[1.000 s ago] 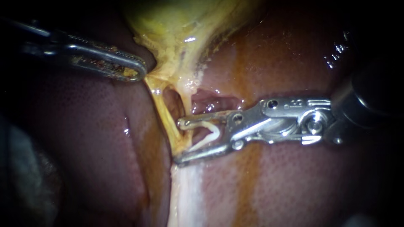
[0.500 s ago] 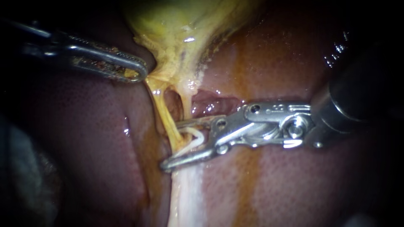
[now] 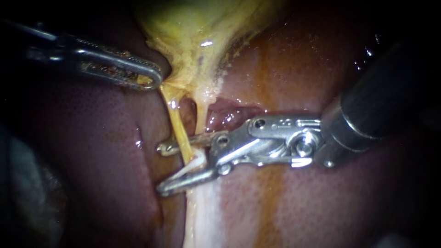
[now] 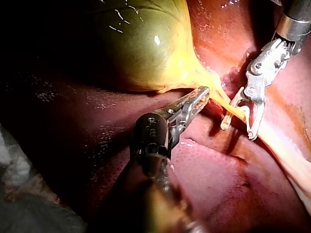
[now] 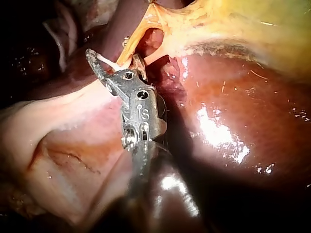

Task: Clipping first clip left tube

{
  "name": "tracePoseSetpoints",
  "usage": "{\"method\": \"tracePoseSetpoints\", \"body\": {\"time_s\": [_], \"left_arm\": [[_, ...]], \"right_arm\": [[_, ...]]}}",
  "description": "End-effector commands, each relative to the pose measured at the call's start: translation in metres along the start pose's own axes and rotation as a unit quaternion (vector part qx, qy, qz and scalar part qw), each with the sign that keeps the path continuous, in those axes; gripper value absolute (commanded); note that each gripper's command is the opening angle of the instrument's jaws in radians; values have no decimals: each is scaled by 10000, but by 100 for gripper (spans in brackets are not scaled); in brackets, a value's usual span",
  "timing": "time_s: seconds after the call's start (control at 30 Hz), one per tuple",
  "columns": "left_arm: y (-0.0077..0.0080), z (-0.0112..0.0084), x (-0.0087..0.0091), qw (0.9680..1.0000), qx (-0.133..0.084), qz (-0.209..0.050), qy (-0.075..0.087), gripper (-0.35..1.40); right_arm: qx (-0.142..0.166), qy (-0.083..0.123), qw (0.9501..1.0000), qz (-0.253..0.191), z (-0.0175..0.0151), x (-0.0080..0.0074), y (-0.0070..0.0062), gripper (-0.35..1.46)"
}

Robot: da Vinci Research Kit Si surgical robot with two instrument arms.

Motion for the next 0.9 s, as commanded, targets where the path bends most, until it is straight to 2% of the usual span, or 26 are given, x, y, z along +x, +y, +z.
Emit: {"method": "tracePoseSetpoints", "body": {"time_s": [0.03,0.23,0.43,0.57,0.9], "left_arm": [[0,0,0,10000,1,-2,0,-35],[0,0,0,10000,-1,-1,-1,-35],[-1,0,0,10000,-2,-1,-1,-35],[-1,0,0,10000,-1,-1,-1,-35],[-1,0,0,10000,-1,-1,-1,-35]], "right_arm": [[3,11,10000,-3,0,3,-4,49],[173,93,9998,-5,4,19,-29,49],[326,104,9994,-15,5,35,-48,46],[340,122,9993,-6,4,39,-50,45],[343,130,9993,99,-6,41,-43,27]]}}
